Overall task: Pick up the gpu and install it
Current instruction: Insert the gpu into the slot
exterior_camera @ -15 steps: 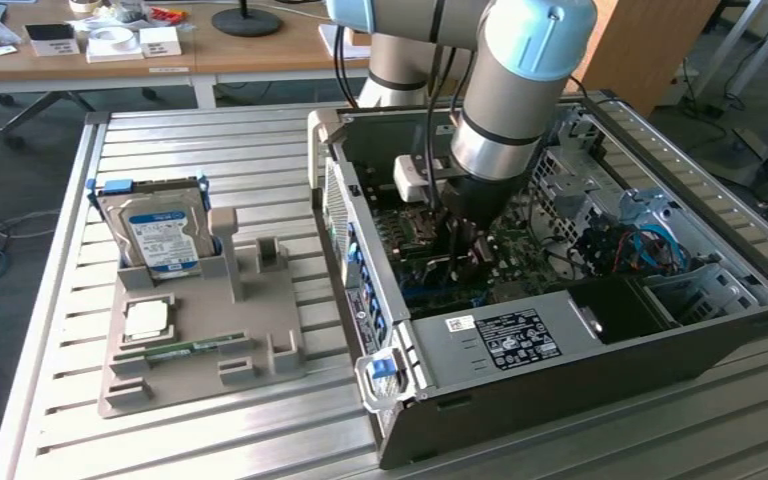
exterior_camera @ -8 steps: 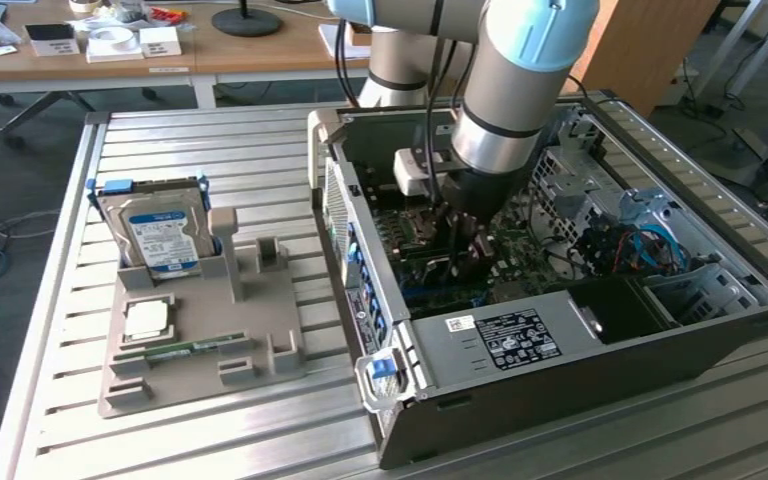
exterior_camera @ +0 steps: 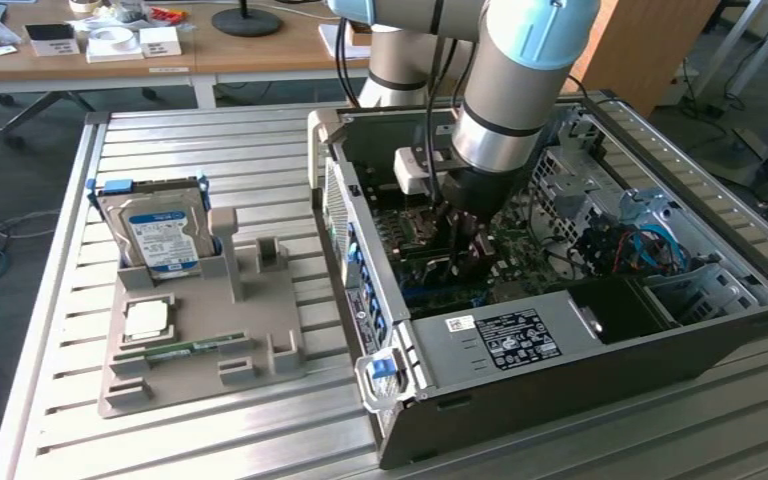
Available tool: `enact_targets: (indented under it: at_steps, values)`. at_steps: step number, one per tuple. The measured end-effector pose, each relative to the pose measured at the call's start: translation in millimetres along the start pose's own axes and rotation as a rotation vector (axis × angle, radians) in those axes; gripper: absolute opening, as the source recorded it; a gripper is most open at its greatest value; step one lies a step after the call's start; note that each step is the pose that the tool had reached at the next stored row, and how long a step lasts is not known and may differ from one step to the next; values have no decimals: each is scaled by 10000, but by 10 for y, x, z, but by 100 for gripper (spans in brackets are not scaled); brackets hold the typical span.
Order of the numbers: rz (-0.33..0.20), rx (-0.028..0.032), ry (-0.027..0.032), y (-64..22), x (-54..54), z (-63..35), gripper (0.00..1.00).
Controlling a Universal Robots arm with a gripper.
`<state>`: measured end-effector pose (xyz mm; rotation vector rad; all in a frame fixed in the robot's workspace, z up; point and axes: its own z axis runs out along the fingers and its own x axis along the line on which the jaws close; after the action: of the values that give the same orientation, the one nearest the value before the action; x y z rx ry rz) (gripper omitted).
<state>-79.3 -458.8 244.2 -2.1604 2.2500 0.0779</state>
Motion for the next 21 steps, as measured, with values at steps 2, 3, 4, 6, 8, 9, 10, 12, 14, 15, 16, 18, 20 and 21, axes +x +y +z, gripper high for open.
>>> enact_targets:
  at_steps: [2,3,4,6,8,9,10,12,14,15,16,18,20,21]
  values:
    - [0,0,0,0,0,0,58]
    - [0,0,0,0,0,0,58]
    - [0,0,0,0,0,0,56]
    - [0,1,1,0,0,0,50]
    - [0,0,1,0,0,0,43]
    - [0,0,2,0,0,0,42]
    - [1,-1,7,0,1,-2,36]
    - [-1,-1,2,0,1,-1,36]
    - [0,-1,2,0,0,-1,31]
    - [0,0,1,0,0,0,31]
    - [0,0,1,0,0,0,31]
    - [-1,0,1,0,0,0,31]
    - [0,0,1,0,0,0,31]
    - [0,1,0,0,0,0,31]
